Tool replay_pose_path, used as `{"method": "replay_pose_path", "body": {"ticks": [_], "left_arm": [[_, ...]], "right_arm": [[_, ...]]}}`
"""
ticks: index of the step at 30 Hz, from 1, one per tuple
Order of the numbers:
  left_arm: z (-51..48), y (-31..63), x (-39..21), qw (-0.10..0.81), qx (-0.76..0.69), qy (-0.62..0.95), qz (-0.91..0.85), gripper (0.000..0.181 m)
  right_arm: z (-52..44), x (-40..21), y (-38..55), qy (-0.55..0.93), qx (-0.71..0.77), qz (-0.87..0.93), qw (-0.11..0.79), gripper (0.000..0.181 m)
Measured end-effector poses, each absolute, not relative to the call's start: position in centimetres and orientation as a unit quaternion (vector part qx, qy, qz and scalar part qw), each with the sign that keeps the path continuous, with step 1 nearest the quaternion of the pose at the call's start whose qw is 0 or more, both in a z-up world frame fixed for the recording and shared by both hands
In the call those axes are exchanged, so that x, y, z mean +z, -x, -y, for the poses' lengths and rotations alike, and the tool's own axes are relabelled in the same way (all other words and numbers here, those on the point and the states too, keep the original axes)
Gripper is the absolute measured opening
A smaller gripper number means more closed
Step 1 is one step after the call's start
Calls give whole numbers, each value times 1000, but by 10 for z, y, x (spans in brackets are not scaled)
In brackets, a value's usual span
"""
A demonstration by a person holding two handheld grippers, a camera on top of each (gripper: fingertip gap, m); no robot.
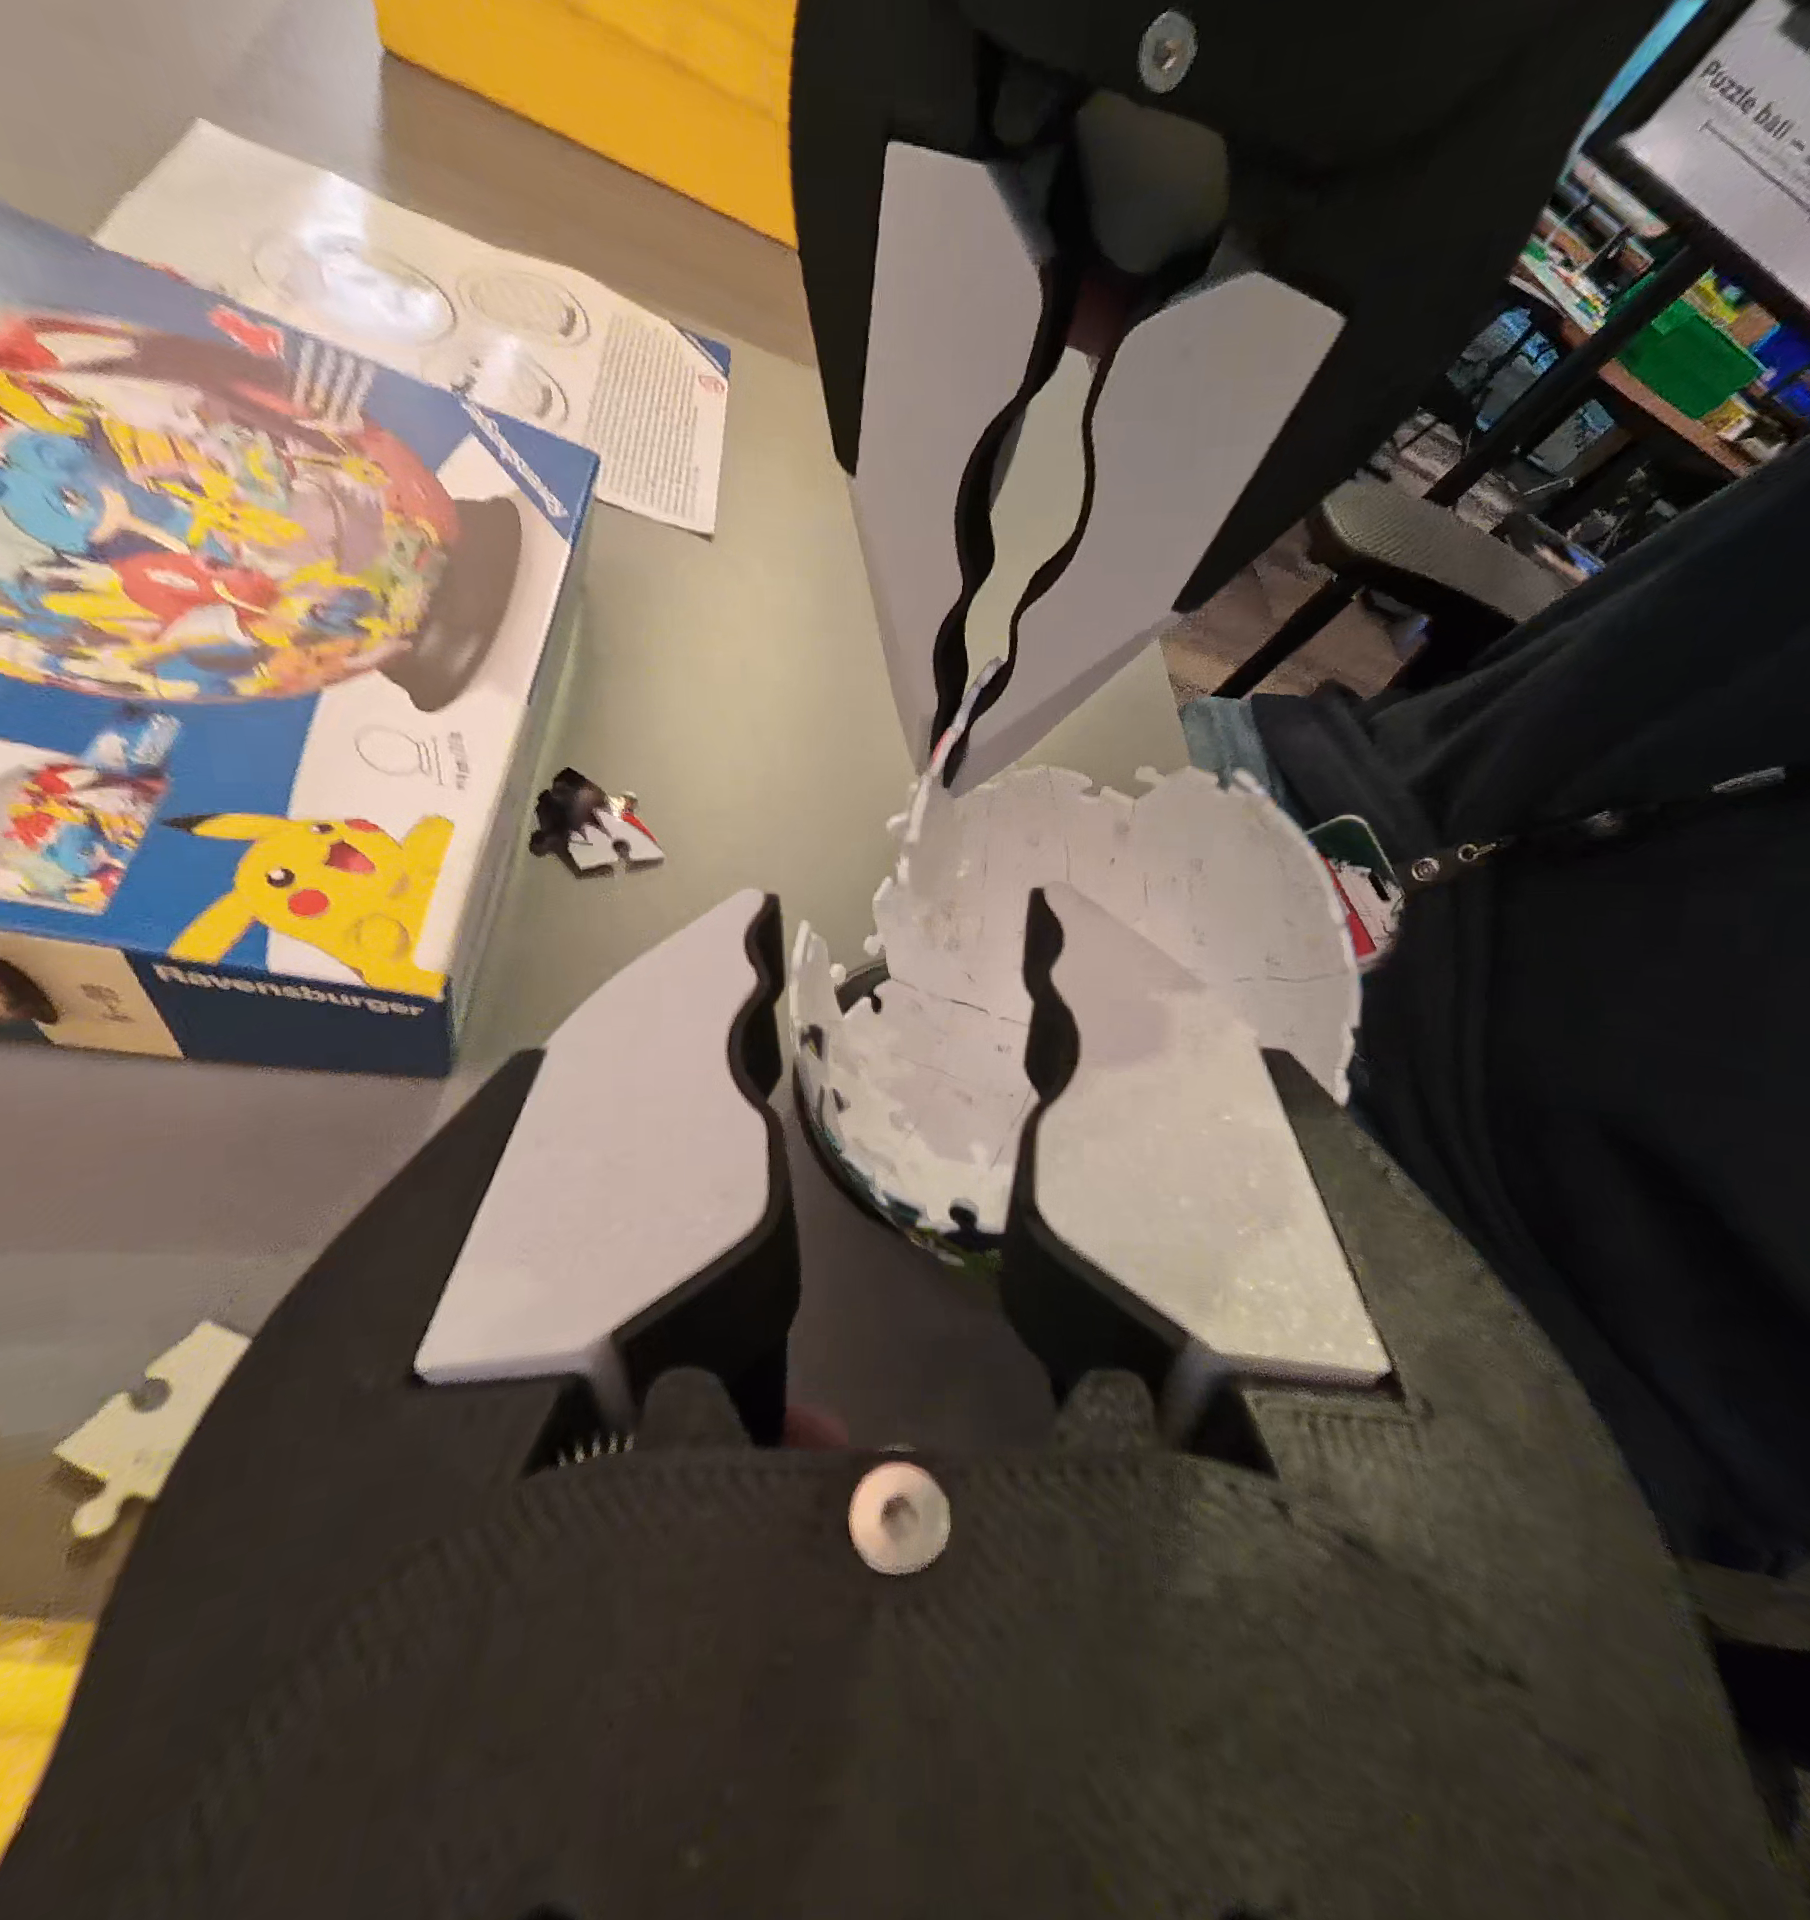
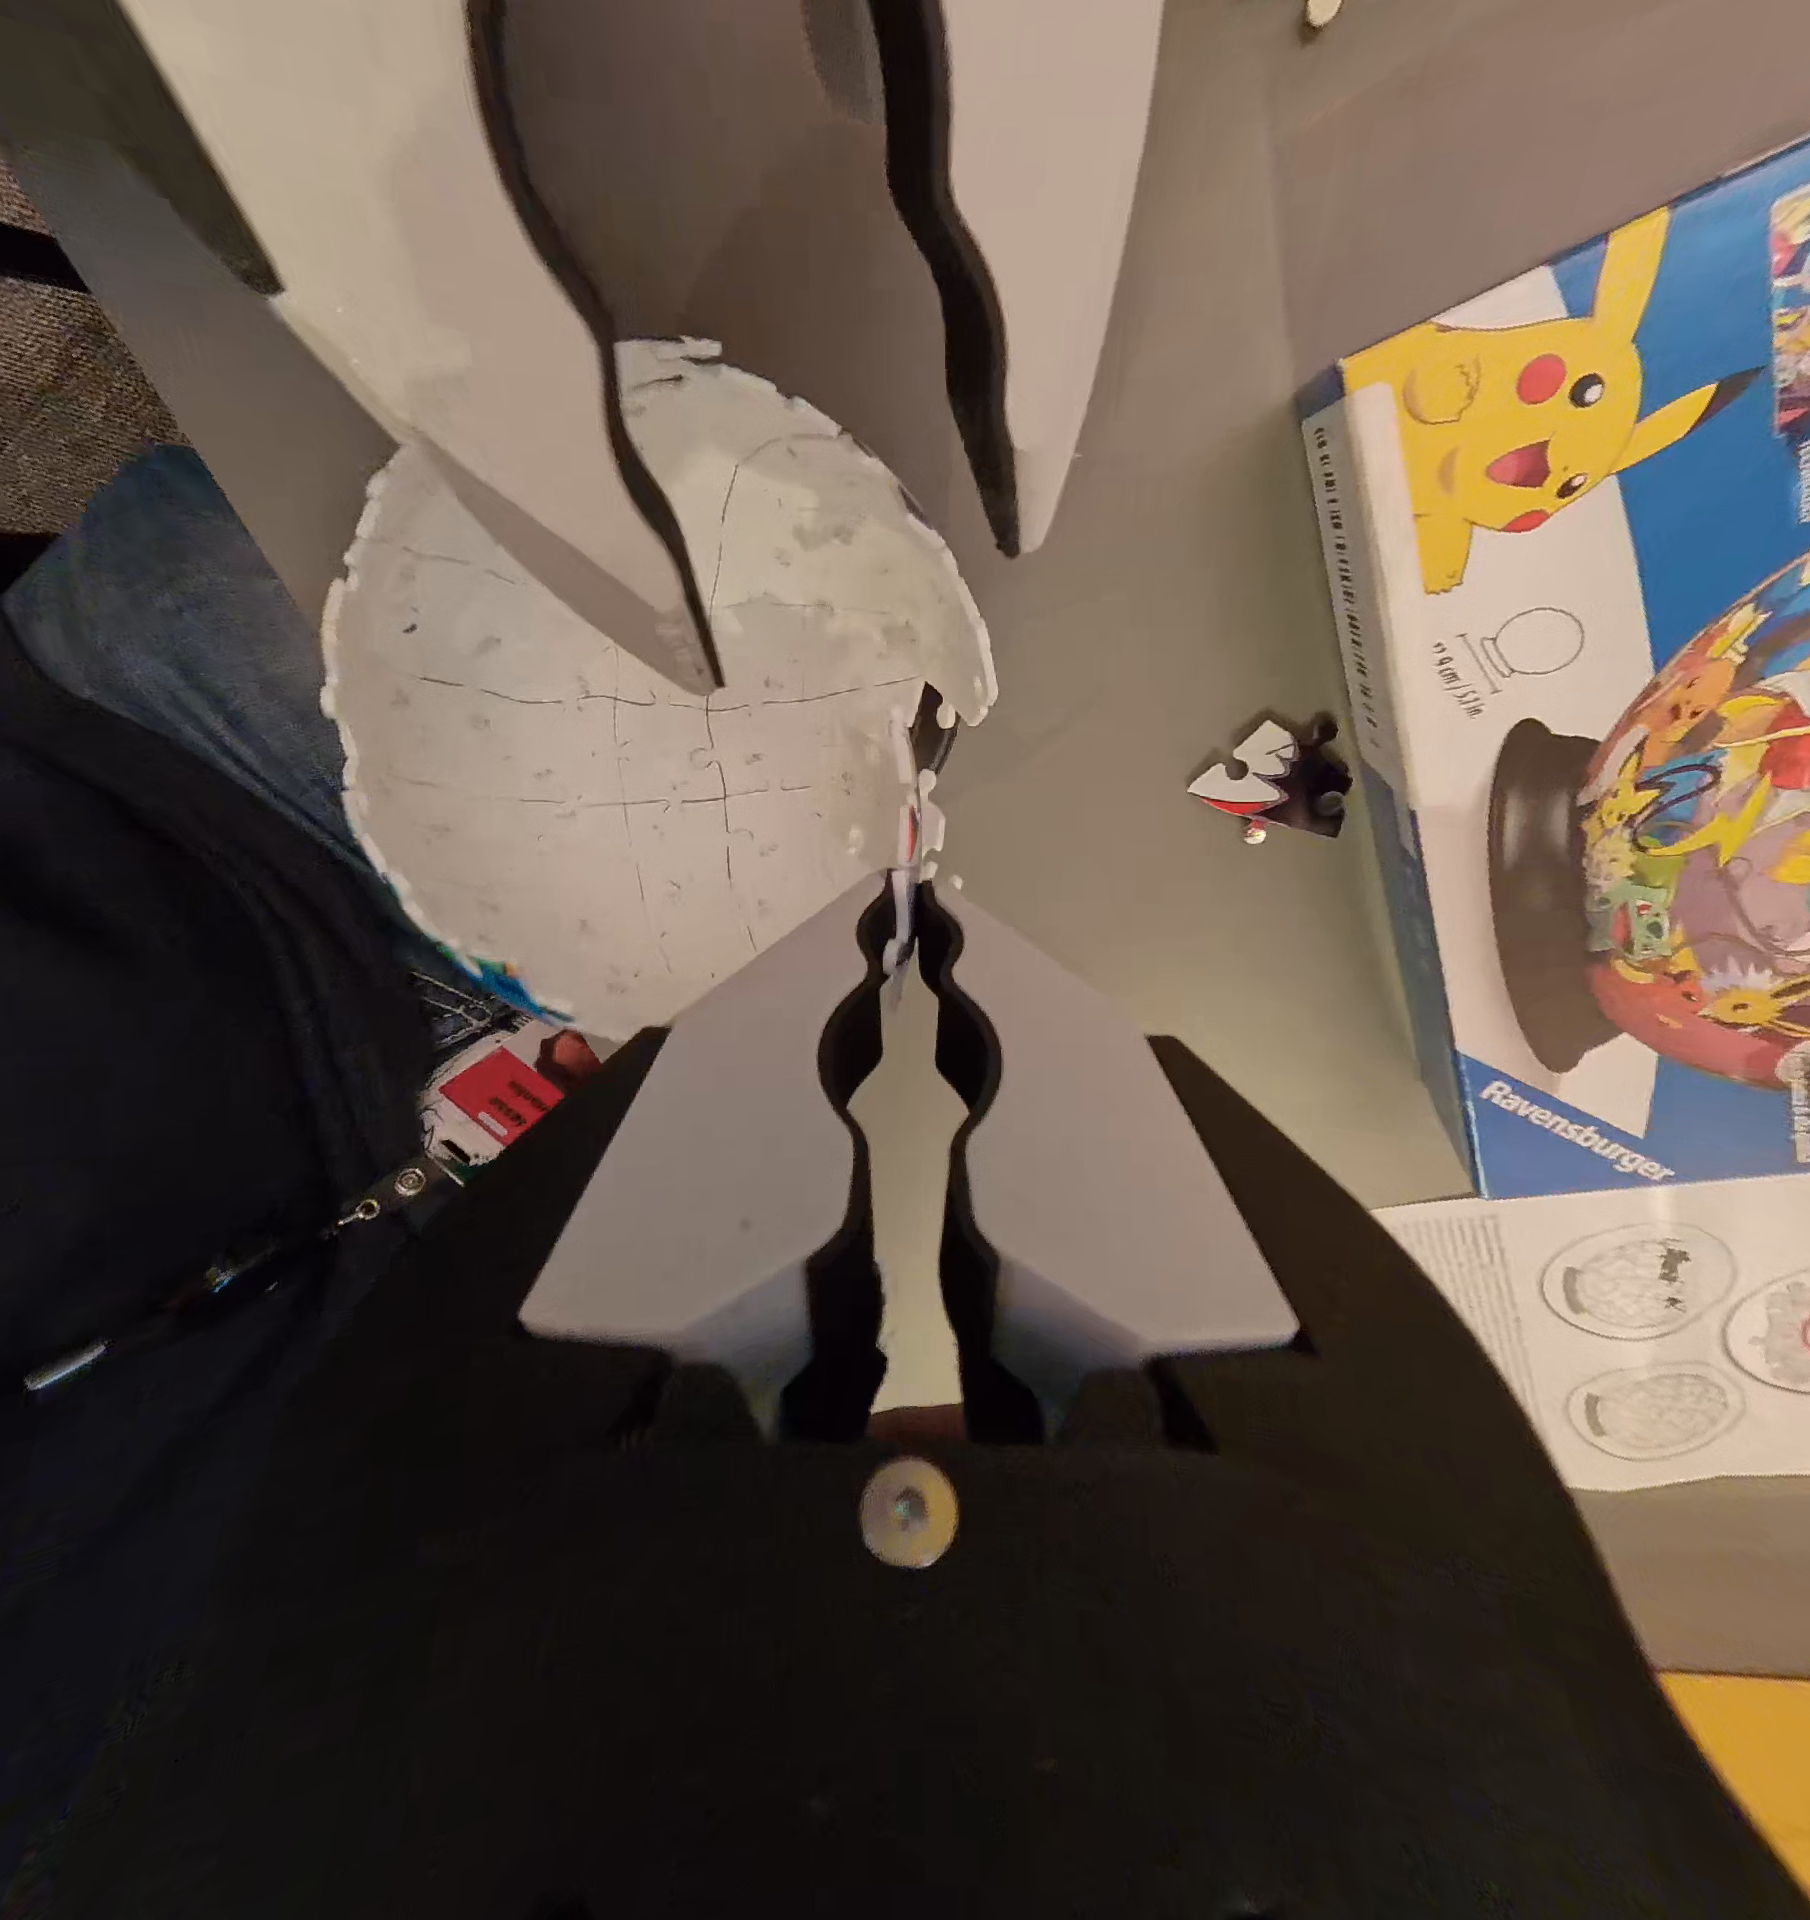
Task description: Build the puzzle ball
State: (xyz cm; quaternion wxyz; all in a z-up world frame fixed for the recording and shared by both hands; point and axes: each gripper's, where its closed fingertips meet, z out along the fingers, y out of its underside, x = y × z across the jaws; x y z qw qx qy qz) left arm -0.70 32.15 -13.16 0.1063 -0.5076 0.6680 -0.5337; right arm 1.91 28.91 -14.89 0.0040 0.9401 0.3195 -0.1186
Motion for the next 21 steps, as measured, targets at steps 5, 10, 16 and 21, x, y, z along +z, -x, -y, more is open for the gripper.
{"method": "replay_pose_path", "body": {"ticks": [5, 10, 16, 21], "left_arm": [[-317, 10, -138, 103, -537, 501, -671, 47], [-319, 10, -146, 97, -523, 510, -676, 48], [-315, 12, -149, 73, -522, 515, -676, 48], [-315, 12, -151, 64, -519, 522, -674, 48]], "right_arm": [[-287, -163, -18, -946, -108, -304, 16, 0], [-287, -174, -14, -949, -95, -301, 23, 0], [-288, -181, -19, -956, -83, -281, 22, 0], [-288, -184, -21, -958, -76, -277, 22, 0]]}}
